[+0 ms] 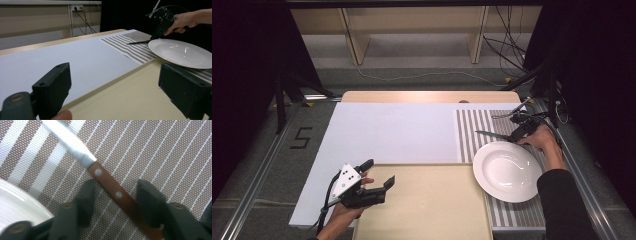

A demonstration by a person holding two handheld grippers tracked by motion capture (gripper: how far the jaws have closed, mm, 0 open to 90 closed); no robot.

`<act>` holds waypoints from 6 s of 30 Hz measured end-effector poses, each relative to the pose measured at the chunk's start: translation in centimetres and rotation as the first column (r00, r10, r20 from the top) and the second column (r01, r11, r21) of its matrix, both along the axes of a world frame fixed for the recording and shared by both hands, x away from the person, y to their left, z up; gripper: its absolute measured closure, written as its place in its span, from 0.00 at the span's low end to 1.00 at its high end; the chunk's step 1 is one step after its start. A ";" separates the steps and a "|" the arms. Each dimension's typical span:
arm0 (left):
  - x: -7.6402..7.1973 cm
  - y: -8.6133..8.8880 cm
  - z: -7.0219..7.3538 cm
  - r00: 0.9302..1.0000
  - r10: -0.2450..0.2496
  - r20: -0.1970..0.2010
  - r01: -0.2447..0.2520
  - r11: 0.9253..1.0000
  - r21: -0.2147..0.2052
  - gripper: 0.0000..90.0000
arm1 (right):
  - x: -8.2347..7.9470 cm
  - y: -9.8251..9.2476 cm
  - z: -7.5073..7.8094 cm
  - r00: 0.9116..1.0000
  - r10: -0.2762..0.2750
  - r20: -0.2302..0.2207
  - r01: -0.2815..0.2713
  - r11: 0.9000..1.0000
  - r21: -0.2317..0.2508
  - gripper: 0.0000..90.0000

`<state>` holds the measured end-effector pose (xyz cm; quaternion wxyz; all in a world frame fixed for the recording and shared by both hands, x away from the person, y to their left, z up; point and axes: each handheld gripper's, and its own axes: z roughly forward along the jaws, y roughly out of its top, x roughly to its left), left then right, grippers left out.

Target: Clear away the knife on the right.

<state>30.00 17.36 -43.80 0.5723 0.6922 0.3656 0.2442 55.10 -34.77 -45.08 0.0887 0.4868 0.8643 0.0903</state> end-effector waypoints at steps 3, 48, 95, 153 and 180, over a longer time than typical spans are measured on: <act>0.0 0.0 0.0 1.000 -0.001 0.000 0.001 1.000 0.004 0.12 | 0.0 0.3 0.0 1.000 0.016 -0.007 -0.016 1.000 0.001 0.69; 0.0 0.1 0.0 1.000 0.011 0.002 -0.011 1.000 0.005 0.12 | -7.0 5.1 6.8 0.917 0.123 0.378 -0.202 0.963 0.177 0.86; -0.3 0.3 0.3 1.000 0.016 0.018 -0.016 1.000 0.003 0.12 | -21.8 12.7 4.7 0.913 0.226 0.339 -0.359 0.840 0.407 0.86; -0.3 0.6 0.4 0.999 0.028 0.027 -0.028 1.000 0.000 0.12 | -27.3 14.6 -0.4 0.958 0.287 0.023 -0.281 0.915 0.290 0.86; -0.3 0.5 0.4 0.999 0.022 0.025 -0.021 1.000 -0.004 0.12 | -27.0 17.5 -0.1 0.862 0.480 0.165 -0.508 0.810 0.293 1.00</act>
